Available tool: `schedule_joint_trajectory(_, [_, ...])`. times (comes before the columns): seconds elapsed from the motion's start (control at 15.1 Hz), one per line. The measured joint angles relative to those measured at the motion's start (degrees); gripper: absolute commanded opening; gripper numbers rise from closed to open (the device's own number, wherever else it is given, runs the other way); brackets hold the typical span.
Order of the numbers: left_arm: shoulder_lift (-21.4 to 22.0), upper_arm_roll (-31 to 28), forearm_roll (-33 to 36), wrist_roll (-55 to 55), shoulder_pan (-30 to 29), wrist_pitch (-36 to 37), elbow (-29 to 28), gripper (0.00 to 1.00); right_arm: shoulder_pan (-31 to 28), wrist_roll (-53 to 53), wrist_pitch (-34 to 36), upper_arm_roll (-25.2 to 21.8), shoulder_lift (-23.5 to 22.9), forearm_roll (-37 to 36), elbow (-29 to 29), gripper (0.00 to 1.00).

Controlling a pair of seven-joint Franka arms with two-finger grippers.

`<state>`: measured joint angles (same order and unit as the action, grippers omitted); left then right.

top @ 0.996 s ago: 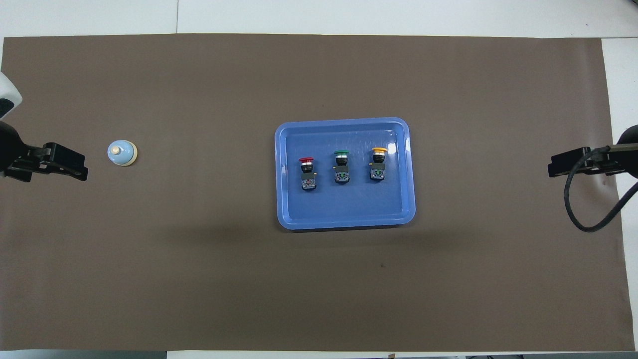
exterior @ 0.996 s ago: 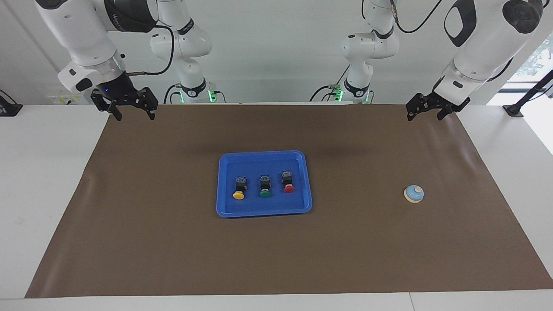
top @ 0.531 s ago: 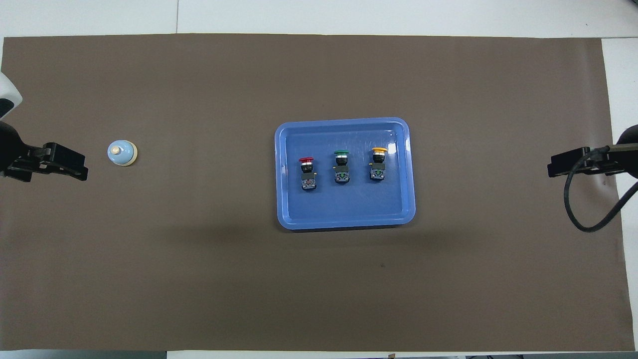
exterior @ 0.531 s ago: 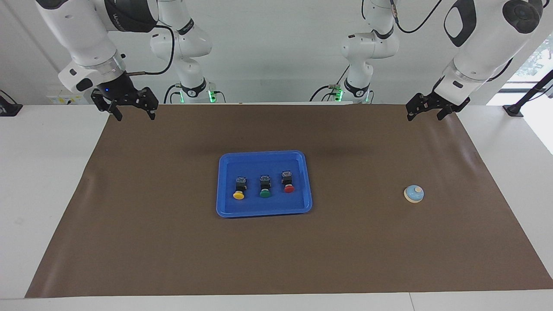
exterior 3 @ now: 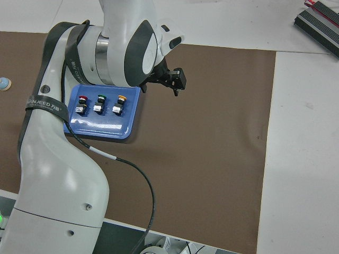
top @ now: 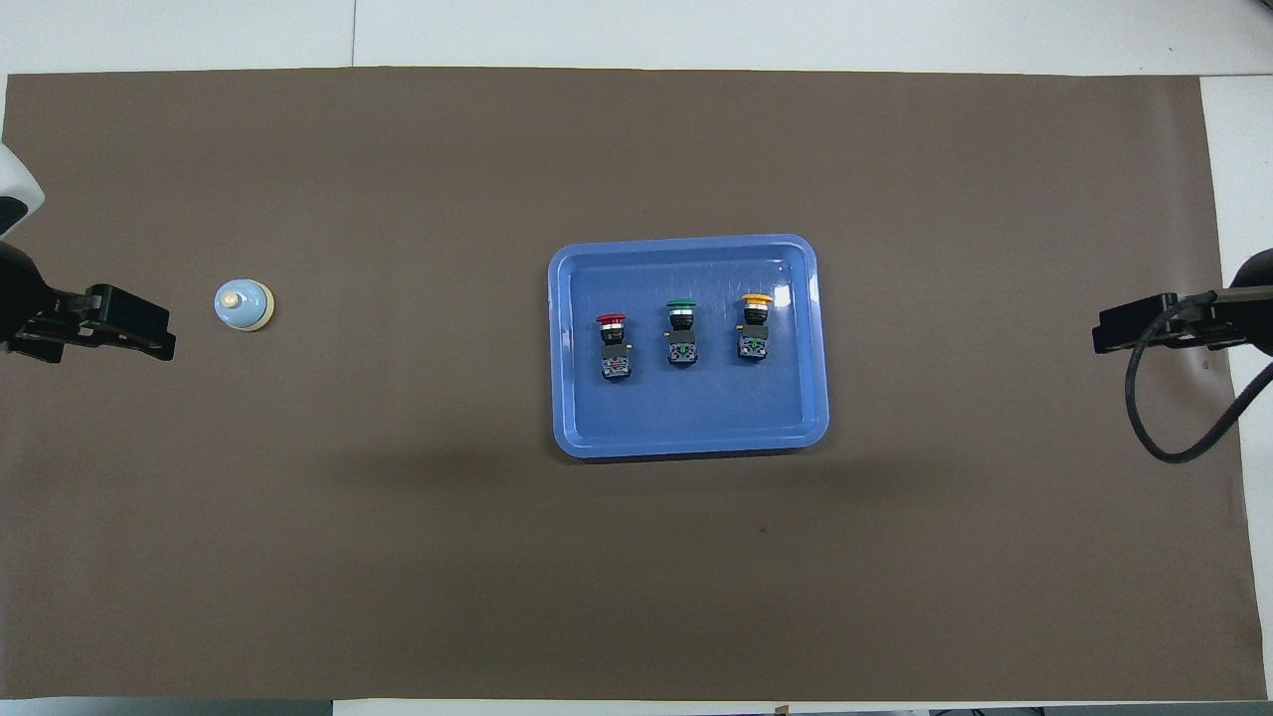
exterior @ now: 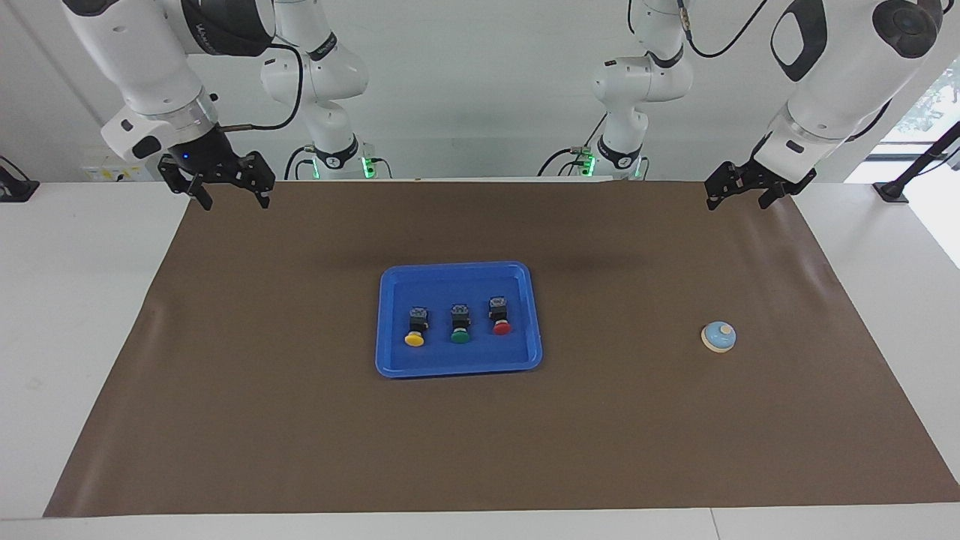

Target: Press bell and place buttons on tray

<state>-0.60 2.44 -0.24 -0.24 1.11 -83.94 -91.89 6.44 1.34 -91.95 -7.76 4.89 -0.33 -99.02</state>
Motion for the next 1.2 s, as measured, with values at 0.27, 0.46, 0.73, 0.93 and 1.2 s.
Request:
schedule_joint_trajectory(0.27, [0.00, 0.00, 0.00, 0.00, 0.00, 0.00, 0.00, 1.00, 0.00, 0.00, 0.00, 0.00, 0.00, 0.00, 0.00, 1.00])
schedule_joint_trajectory(0.46, [0.00, 0.00, 0.00, 0.00, 0.00, 0.00, 0.00, 1.00, 0.00, 0.00, 0.00, 0.00, 0.00, 0.00, 0.00, 1.00])
schedule_joint_trajectory(0.73, [0.00, -0.01, 0.00, -0.21, 0.00, 0.00, 0.00, 0.92, 0.00, 0.00, 0.00, 0.00, 0.00, 0.00, 0.00, 1.00])
schedule_joint_trajectory(0.93, [0.00, -0.24, 0.00, -2.79, -0.03, -1.11, -0.44, 0.00, 0.00, 0.00, 0.00, 0.00, 0.00, 0.00, 0.00, 1.00])
schedule_joint_trajectory(1.2, [0.16, -0.97, 0.01, -3.53, -0.52, -4.68, -3.69, 0.00, 0.00, 0.00, 0.00, 0.00, 0.00, 0.00, 0.00, 1.00])
